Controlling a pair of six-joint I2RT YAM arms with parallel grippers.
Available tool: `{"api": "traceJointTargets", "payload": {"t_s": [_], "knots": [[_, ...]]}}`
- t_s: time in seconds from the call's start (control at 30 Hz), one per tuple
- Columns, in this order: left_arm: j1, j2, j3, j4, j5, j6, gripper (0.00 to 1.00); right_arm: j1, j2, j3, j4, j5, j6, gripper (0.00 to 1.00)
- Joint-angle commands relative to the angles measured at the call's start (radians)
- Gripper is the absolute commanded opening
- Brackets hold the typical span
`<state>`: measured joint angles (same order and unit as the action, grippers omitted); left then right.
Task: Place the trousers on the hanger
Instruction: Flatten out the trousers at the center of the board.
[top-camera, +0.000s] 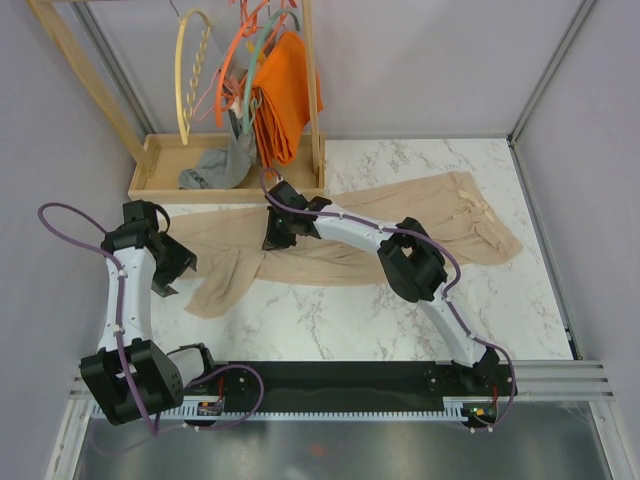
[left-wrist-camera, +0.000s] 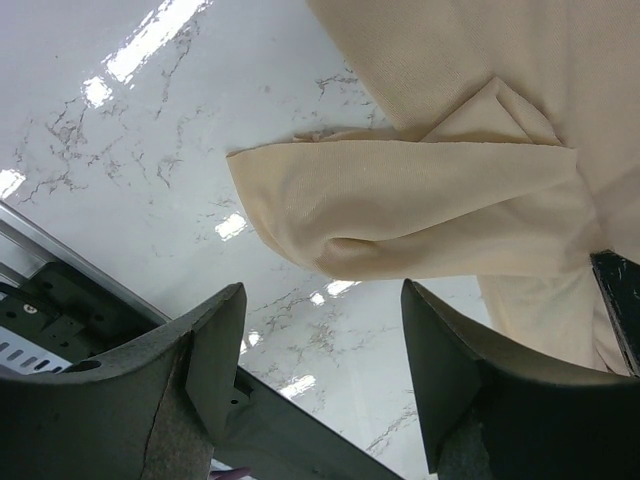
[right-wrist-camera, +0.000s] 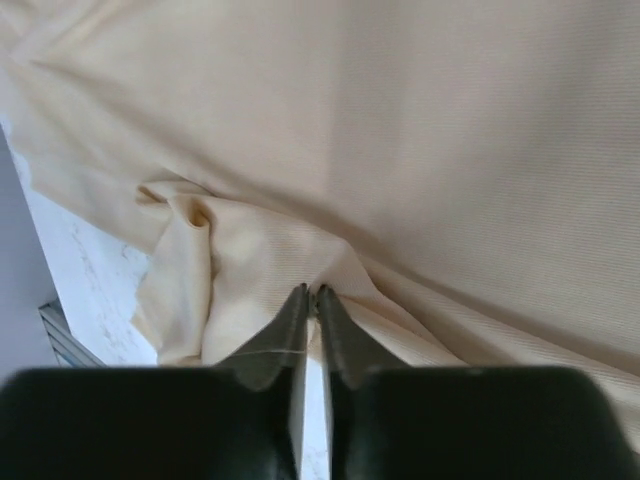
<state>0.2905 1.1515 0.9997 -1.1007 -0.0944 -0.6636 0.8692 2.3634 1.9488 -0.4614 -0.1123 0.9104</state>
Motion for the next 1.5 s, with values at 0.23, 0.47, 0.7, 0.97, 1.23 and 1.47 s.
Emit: {"api": "traceJointTargets", "payload": {"t_s": [0.23, 0.47, 0.7, 0.97, 1.23, 1.47], "knots": [[0.013, -0.004, 0.039, 0.022, -0.07, 0.045, 0.71, 0.056, -0.255, -0.19, 0.023, -0.029, -0.16, 0.0], [0.016, 0.068, 0.062, 0.045, -0.045, 0.091, 0.7, 0.191, -0.516, -0.586, 0.073, -0.144, -0.341, 0.08], [-0.065, 0.154, 0.019, 0.084, 0.117, 0.125, 0.72, 0.143, -0.55, -0.675, -0.016, -0.172, -0.427, 0.49], [-0.267, 0.113, -0.061, 0.234, 0.307, 0.082, 0.68, -0.136, -0.647, -0.685, -0.057, -0.107, -0.424, 0.48], [-0.53, 0.306, -0.003, 0.295, 0.246, 0.016, 0.68, -0.292, -0.592, -0.623, -0.151, -0.093, -0.438, 0.48], [-0.672, 0.454, 0.056, 0.266, 0.18, -0.054, 0.56, -0.349, -0.639, -0.679, -0.152, -0.112, -0.429, 0.47]]}}
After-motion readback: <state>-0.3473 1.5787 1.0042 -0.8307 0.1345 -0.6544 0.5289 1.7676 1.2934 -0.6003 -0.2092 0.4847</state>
